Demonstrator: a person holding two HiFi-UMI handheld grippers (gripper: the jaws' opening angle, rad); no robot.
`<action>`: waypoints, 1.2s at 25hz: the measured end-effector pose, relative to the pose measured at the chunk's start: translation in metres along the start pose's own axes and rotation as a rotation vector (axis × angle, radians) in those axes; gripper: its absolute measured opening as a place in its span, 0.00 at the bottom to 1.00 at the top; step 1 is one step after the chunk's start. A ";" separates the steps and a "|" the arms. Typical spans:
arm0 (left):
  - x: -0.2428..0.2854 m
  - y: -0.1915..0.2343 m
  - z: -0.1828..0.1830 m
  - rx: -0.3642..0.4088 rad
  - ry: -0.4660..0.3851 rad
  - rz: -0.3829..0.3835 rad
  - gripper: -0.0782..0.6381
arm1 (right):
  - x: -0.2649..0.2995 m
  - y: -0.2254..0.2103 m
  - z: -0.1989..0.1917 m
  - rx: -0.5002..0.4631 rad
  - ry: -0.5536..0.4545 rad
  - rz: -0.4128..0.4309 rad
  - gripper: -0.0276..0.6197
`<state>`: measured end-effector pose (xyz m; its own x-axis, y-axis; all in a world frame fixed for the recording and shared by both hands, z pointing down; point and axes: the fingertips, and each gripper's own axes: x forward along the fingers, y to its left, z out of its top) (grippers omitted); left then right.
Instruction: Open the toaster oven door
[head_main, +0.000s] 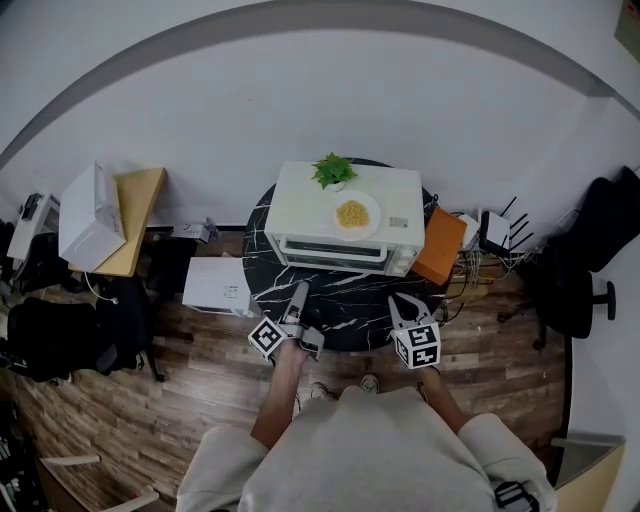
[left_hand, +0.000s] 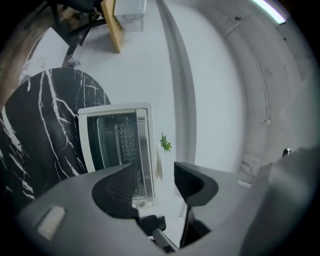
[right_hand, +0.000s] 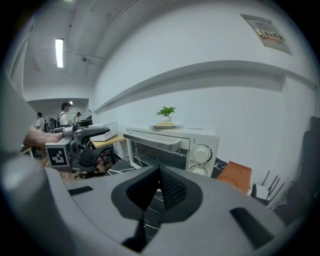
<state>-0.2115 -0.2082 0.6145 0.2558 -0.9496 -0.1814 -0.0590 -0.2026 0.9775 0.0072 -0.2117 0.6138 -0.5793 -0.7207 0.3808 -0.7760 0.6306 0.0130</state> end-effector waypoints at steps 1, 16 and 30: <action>0.000 0.006 0.002 -0.030 -0.017 0.007 0.41 | 0.000 -0.001 0.000 -0.001 0.002 -0.002 0.06; 0.055 0.037 0.006 -0.083 0.006 0.080 0.43 | -0.019 -0.029 -0.018 0.031 0.029 -0.090 0.06; 0.099 0.046 0.005 -0.107 0.035 0.095 0.43 | -0.029 -0.041 -0.029 0.046 0.055 -0.126 0.06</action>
<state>-0.1938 -0.3129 0.6412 0.2873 -0.9540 -0.0853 0.0184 -0.0836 0.9963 0.0632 -0.2081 0.6290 -0.4632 -0.7755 0.4290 -0.8528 0.5217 0.0223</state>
